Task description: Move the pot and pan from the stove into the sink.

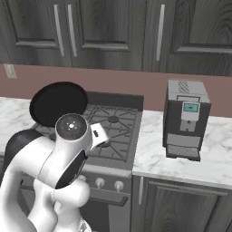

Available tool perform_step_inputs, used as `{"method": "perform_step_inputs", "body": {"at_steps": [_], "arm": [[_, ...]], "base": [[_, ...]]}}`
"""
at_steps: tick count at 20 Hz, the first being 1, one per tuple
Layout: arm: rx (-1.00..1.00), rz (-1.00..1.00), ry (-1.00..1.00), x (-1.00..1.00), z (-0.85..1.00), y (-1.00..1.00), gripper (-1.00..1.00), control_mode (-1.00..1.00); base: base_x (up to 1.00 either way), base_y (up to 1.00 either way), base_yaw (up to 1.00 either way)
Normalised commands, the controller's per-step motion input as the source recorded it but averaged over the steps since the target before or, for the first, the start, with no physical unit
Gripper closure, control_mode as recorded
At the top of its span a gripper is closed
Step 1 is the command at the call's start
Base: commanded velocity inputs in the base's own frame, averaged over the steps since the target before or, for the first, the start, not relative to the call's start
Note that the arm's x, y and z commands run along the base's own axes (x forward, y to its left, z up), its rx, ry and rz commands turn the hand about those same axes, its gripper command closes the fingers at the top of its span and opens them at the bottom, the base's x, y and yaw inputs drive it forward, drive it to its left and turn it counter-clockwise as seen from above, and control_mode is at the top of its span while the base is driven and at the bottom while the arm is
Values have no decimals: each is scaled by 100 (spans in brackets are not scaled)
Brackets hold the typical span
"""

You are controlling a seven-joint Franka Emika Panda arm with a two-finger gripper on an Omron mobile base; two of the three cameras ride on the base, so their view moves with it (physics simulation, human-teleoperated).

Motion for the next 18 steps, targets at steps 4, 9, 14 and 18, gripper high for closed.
{"method": "perform_step_inputs", "body": {"at_steps": [4,9,14,18], "arm": [[-4,21,-11,-42,0,16,100,-100],[0,1,0,0,0,0,100,-100],[0,0,0,0,0,0,100,100],[0,0,0,0,0,0,100,100]], "base": [[0,0,0],[0,0,0],[-6,0,0],[-32,0,2]]}}
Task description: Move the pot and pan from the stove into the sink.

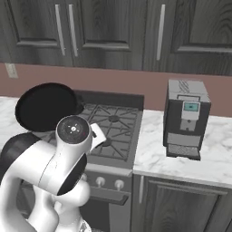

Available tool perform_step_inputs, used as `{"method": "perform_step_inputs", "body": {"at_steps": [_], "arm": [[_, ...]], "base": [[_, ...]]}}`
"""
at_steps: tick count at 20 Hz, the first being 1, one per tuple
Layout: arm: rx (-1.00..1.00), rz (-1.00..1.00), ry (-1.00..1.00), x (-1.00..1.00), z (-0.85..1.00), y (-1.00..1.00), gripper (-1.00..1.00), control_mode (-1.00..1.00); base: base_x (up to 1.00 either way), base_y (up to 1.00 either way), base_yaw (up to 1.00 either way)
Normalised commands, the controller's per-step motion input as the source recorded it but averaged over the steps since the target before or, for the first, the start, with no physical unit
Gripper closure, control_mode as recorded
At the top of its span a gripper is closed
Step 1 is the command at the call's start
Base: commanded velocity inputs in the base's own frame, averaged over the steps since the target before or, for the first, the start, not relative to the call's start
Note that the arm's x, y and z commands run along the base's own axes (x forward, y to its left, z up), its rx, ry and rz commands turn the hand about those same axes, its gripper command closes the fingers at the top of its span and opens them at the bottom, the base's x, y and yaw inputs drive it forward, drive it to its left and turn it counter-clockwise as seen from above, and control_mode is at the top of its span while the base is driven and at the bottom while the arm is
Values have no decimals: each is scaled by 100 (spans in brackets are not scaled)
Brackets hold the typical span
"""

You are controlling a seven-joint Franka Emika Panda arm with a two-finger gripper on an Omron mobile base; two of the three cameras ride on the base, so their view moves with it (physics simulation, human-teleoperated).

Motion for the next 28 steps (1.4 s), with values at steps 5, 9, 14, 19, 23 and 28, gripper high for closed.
{"method": "perform_step_inputs", "body": {"at_steps": [5,9,14,19,23,28], "arm": [[0,0,0,0,0,0,100,100],[0,0,0,0,0,0,100,100],[0,0,0,0,0,0,100,100],[0,0,0,0,0,0,100,100],[0,0,0,0,0,0,100,100],[0,0,0,0,0,0,100,100]], "base": [[-55,-2,2],[-67,-4,3],[-54,-2,11],[-18,0,29],[-11,0,38],[-17,0,42]]}}
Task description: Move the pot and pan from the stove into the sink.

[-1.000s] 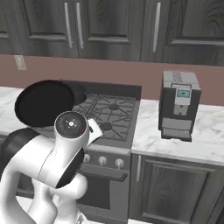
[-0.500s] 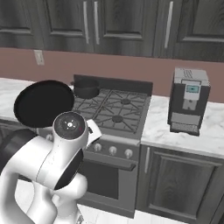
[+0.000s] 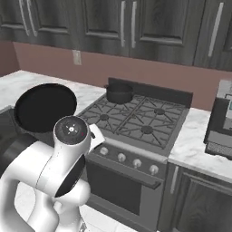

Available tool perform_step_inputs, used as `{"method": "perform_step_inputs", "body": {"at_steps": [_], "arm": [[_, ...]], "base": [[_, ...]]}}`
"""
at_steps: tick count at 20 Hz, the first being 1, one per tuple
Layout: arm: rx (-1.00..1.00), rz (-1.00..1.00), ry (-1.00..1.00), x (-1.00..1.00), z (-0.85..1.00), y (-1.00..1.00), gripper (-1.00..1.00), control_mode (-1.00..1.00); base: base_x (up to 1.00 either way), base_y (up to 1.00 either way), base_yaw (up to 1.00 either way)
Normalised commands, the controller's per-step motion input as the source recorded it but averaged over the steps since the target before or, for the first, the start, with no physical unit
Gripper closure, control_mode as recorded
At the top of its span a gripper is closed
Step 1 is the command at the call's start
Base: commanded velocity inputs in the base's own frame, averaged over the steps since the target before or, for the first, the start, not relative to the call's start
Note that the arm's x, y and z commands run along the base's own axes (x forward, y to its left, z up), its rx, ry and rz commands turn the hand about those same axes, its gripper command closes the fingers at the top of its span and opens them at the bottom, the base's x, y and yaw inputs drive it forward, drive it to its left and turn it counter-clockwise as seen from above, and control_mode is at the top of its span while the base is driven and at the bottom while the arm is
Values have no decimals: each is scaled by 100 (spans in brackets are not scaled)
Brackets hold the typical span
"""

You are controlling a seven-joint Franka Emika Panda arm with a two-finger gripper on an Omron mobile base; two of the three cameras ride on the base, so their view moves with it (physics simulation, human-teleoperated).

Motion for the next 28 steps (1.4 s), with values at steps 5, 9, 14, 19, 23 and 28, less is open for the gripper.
{"method": "perform_step_inputs", "body": {"at_steps": [5,9,14,19,23,28], "arm": [[0,0,0,0,0,0,100,100],[0,0,0,0,0,0,100,100],[0,0,0,0,0,0,100,100],[0,0,0,0,0,0,100,100],[0,0,0,0,0,0,100,100],[0,0,0,0,0,0,100,100]], "base": [[-19,-4,45],[-20,-4,45],[-22,-6,45],[-21,-6,46],[-21,-7,45],[-22,-7,45]]}}
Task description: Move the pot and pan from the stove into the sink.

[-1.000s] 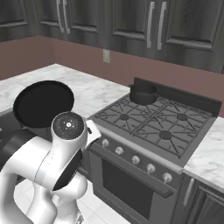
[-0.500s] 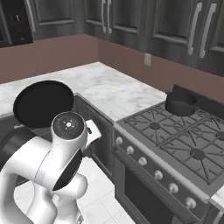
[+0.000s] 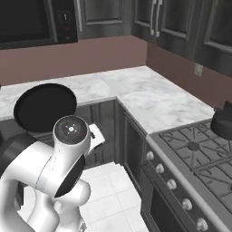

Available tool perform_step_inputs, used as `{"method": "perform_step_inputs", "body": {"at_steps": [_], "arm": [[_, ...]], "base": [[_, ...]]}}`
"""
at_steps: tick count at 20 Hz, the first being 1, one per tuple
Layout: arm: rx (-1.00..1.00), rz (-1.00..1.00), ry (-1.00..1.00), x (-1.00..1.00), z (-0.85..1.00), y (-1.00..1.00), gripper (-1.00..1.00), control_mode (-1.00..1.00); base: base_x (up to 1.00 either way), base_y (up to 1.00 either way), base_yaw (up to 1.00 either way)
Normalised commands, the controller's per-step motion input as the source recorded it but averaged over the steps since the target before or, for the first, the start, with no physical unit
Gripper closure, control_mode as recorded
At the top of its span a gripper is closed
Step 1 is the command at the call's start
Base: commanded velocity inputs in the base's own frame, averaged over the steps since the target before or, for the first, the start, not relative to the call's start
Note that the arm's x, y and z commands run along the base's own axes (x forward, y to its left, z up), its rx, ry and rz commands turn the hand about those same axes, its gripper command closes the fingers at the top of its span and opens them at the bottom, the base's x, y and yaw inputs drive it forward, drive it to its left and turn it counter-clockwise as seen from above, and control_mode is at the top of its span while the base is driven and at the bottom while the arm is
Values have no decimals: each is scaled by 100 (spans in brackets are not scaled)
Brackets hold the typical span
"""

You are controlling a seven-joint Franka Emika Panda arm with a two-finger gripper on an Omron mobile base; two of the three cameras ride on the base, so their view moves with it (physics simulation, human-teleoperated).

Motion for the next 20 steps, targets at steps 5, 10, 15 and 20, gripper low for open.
{"method": "perform_step_inputs", "body": {"at_steps": [5,10,15,20], "arm": [[0,0,0,0,0,0,100,100],[0,0,0,0,0,0,100,100],[0,0,0,0,0,0,100,100],[0,0,0,0,0,0,100,100]], "base": [[-22,-6,45],[-20,-5,46],[-19,-4,46],[-21,-5,46]]}}
